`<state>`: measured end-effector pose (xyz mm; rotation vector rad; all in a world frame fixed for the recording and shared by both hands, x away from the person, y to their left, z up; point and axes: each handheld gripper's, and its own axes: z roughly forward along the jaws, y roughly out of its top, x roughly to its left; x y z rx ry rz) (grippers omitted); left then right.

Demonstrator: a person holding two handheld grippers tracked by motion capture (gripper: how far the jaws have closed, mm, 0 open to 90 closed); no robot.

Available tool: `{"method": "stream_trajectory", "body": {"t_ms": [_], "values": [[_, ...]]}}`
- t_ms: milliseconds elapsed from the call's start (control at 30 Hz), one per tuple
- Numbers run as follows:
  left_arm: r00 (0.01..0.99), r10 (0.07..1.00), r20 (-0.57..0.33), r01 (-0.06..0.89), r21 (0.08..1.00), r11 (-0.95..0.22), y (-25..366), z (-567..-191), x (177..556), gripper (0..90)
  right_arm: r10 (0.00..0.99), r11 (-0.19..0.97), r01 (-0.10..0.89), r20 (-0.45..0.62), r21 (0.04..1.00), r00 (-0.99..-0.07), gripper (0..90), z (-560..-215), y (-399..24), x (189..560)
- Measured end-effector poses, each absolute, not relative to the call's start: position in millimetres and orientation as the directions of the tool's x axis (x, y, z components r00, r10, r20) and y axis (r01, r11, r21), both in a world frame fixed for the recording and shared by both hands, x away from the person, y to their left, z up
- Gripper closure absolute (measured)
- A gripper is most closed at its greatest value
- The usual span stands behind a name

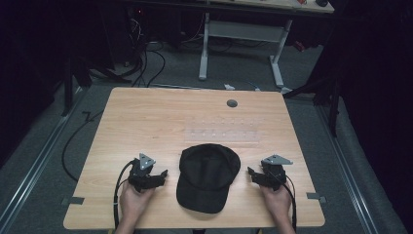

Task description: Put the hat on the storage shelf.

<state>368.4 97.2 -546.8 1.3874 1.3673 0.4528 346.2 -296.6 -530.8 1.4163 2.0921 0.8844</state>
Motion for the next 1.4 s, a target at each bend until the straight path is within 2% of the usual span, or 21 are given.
{"method": "stream_trajectory", "body": {"t_ms": [1400], "values": [[0.257, 0.879, -0.403, 0.464, 0.849, 0.253, 97.2, -546.7, 368.2, 26.1, 0.935, 0.254, 0.638, -0.015, 0.727, -0.355, 36.6, -530.8, -295.7, 345.5]]}}
